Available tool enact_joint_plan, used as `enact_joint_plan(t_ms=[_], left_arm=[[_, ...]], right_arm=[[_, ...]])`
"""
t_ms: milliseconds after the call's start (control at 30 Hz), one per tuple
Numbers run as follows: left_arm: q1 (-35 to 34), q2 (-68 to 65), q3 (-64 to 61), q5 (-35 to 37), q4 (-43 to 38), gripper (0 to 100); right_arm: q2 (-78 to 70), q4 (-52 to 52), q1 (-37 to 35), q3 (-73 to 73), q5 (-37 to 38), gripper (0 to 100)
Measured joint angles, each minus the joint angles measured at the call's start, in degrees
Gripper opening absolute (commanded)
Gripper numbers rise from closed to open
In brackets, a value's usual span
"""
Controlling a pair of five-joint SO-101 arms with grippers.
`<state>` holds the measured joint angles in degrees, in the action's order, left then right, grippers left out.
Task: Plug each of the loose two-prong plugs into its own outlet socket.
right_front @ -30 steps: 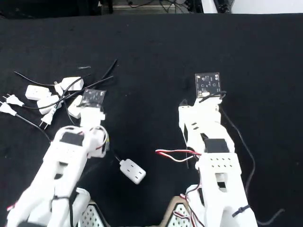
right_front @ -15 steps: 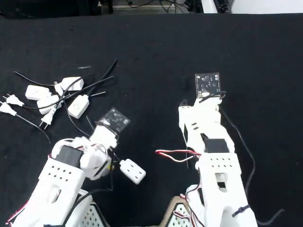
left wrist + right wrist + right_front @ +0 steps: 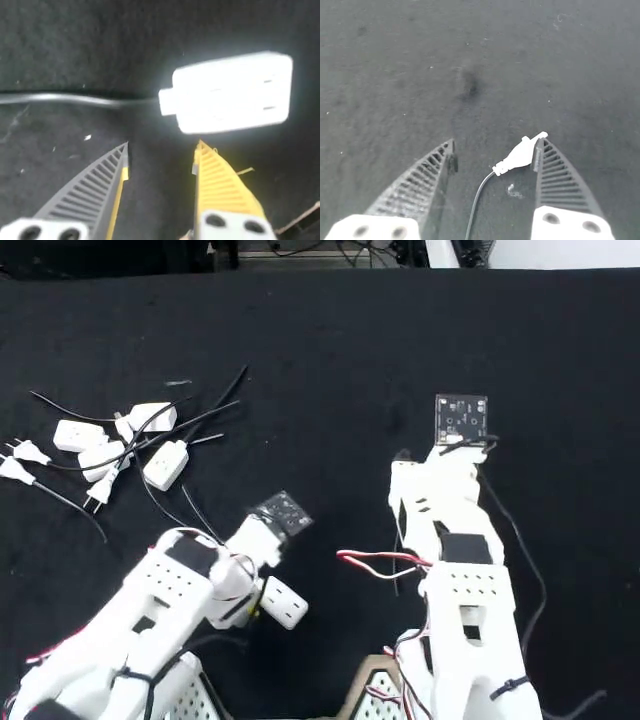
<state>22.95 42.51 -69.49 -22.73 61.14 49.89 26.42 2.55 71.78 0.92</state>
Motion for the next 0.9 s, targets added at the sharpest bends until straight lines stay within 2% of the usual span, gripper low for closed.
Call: enact_joint_plan(t_ms=[300, 500, 633, 767, 900], left_arm=[[2.73, -4.4, 4.84, 6.95, -2.46, 22], [2.81, -10.29, 6.07, 15.56, -12.22, 22], [3.16, -16.7, 8.0, 18.11, -16.62, 22], [4.48, -23.03, 12.75, 19.52, -17.32, 22], [4.57, -29.27, 20.13, 25.67, -17.32, 22]], right_arm=[[0.0, 0.0, 0.18, 0.0, -0.35, 24.0], [0.0, 0.0, 0.44, 0.0, -0.35, 24.0], [0.0, 0.0, 0.62, 0.0, -0.44, 24.0], [0.0, 0.0, 3.08, 0.0, -0.7, 24.0], [0.0, 0.0, 3.69, 0.0, -2.46, 24.0]])
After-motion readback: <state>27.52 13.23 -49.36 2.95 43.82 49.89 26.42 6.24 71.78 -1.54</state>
